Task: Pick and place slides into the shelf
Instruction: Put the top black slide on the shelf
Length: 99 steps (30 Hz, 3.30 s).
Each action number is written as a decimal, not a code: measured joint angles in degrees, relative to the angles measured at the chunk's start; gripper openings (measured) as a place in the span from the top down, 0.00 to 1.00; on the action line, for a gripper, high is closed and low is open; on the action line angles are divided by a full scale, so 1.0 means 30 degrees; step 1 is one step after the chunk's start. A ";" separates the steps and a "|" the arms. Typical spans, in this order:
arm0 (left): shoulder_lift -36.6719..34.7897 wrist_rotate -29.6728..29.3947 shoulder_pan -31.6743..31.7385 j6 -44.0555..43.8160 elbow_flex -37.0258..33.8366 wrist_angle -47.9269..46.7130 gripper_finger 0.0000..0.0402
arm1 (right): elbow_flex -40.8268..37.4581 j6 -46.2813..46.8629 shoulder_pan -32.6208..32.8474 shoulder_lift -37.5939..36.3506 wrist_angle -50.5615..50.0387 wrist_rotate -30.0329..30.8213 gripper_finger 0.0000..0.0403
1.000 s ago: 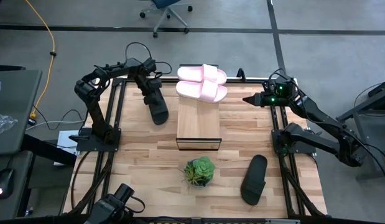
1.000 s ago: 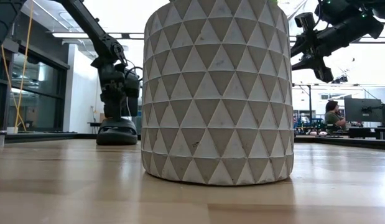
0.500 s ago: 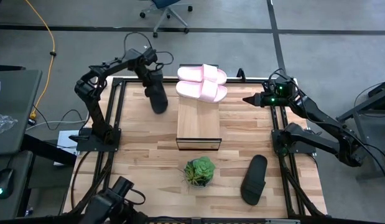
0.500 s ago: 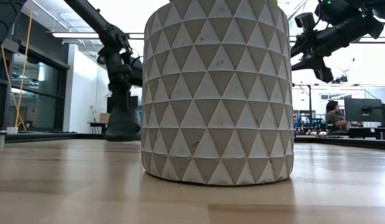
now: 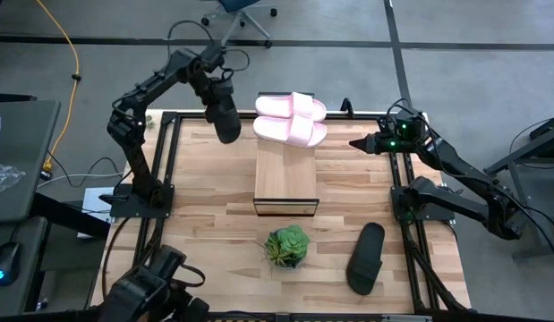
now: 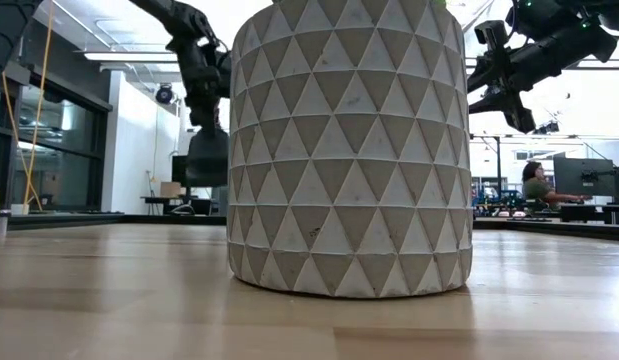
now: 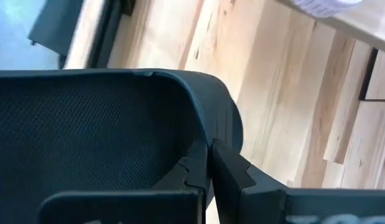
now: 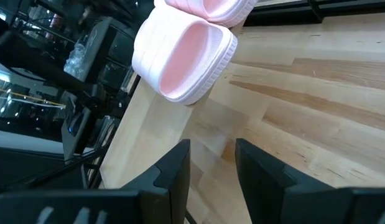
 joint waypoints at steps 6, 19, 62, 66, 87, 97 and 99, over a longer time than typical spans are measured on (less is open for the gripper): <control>-0.0693 -0.0062 0.0000 -0.0221 0.2246 -0.0824 1.00 | 0.0000 -0.0210 -0.0001 0.0000 -0.0045 0.0169 0.71; -0.2958 0.2427 -0.0014 -0.3247 0.5134 -0.0795 1.00 | 0.0000 -0.0669 -0.0001 0.0000 -0.0048 0.0379 0.71; -0.6683 -0.3217 -1.4413 -1.8936 -0.1702 1.3743 1.00 | 0.0000 -0.1705 -0.0001 -0.0022 0.0029 -0.0009 0.71; -0.6680 -0.3530 -1.4791 -2.0468 -0.3558 1.6326 1.00 | 0.0000 -0.1697 -0.0001 -0.0049 0.0035 -0.0138 0.71; -0.6814 -0.3553 -1.4739 -2.5932 -0.8885 2.2992 1.00 | 0.0000 -0.1989 0.0006 -0.0051 0.0029 -0.0035 0.71; -0.6822 -0.4402 -1.4732 -2.6125 -0.9201 2.2784 1.00 | 0.0000 -0.2714 -0.0001 -0.0051 0.0231 0.0001 0.71; -0.6821 -0.4794 -1.4753 -2.6925 -0.9585 2.2711 1.00 | 0.0000 -0.2864 0.0006 -0.0051 0.0420 -0.0028 0.71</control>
